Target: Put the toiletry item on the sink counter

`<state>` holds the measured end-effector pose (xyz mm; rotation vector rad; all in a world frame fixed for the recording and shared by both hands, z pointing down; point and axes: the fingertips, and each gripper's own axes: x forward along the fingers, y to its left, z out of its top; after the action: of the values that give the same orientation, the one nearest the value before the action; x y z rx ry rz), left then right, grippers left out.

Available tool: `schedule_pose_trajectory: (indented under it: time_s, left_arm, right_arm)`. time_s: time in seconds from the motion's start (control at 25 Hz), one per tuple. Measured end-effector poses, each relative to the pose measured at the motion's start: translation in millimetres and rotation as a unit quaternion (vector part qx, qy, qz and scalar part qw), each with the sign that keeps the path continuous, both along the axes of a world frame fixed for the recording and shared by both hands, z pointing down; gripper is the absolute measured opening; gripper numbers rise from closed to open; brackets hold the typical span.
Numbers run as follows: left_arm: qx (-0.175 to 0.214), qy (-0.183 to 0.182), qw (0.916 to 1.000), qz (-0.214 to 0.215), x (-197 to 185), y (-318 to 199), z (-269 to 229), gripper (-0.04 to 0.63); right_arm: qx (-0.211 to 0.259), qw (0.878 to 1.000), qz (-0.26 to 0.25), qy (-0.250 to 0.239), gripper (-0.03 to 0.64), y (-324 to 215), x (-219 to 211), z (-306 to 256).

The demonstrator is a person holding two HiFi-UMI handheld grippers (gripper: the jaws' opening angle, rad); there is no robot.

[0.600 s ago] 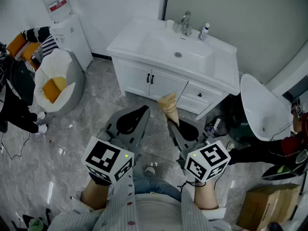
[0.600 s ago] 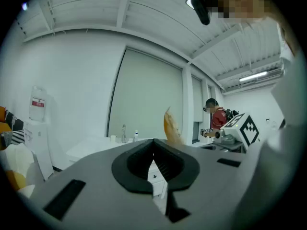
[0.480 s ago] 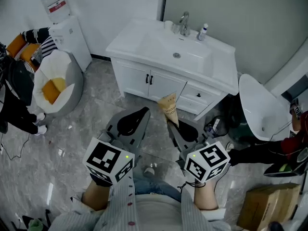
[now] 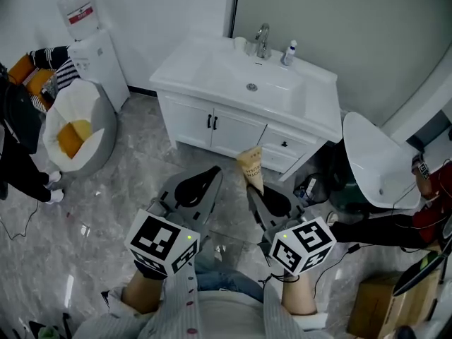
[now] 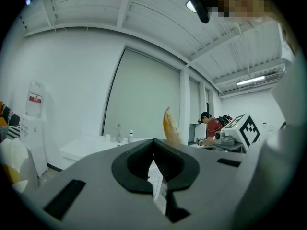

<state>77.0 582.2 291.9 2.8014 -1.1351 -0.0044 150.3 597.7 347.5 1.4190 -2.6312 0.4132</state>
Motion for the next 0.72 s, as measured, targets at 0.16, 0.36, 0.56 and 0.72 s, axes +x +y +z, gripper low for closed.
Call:
schedule_pose_trajectory:
  time_s: [0.16, 0.36, 0.56, 0.72]
  left_arm:
    - [-0.006, 0.004, 1.0000, -0.002, -1, -13, 5, 0.017]
    - [-0.015, 0.006, 0.9998, -0.007, -9, -41, 15, 0.017]
    - [-0.025, 0.001, 0.9995, -0.017, -19, -89, 25, 0.017]
    - [-0.039, 0.004, 0.9990, -0.021, -28, -133, 30, 0.017]
  right_arm:
    - [-0.013, 1.000, -0.001, 0.003, 0.054, -12, -1, 8]
    - [-0.027, 1.000, -0.009, 0.005, 0.054, -43, -11, 20]
    - [-0.037, 0.999, -0.020, 0.005, 0.054, -91, -24, 26]
    - [-0.048, 0.999, -0.025, 0.004, 0.054, -136, -33, 31]
